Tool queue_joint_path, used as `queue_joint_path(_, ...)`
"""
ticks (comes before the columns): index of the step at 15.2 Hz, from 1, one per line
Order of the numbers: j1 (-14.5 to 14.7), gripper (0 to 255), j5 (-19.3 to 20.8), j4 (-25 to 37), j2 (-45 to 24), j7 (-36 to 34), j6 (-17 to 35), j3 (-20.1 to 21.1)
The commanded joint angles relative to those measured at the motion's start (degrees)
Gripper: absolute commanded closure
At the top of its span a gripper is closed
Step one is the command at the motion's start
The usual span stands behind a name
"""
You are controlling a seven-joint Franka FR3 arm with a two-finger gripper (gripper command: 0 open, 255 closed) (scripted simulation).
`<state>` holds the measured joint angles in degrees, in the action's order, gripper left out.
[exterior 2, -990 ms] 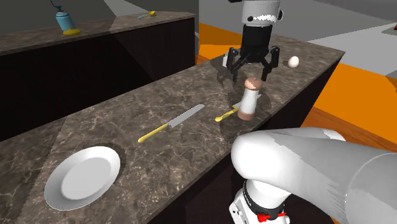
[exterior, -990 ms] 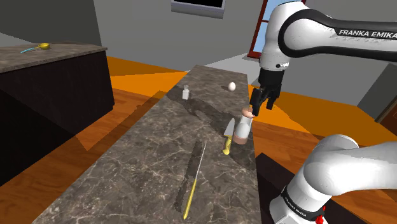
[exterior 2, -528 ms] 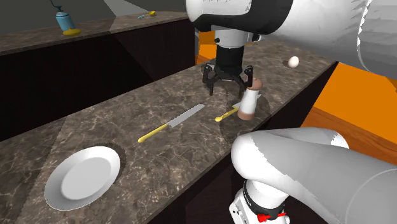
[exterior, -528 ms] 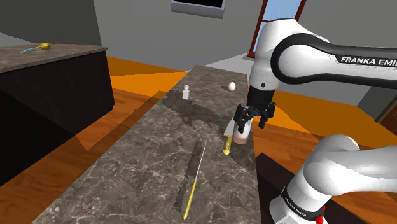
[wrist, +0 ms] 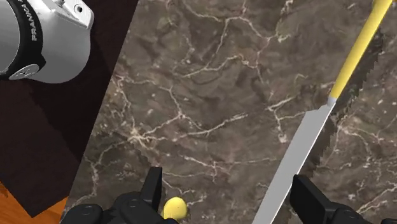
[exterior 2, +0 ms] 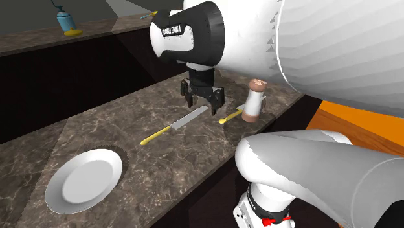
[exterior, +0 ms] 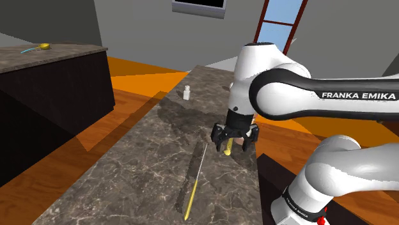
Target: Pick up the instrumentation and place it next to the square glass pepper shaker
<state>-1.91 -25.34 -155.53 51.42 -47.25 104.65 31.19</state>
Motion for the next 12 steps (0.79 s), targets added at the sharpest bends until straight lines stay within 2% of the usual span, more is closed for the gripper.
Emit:
queue_joint_path(1, -0.85, 0, -2.88, 0.28, -2.52, -5.93, 3.81, 4.68)
queue_joint_path(5, -4.94, 0, -6.24, 3.07, -9.51, -16.86, 11.35, 14.30)
queue_joint_path(8, -10.20, 0, -6.75, 6.22, -15.55, -25.36, 17.05, 22.30)
queue_joint_path(12, -11.41, 0, -7.21, 5.32, -17.63, -26.00, 20.34, 24.76)
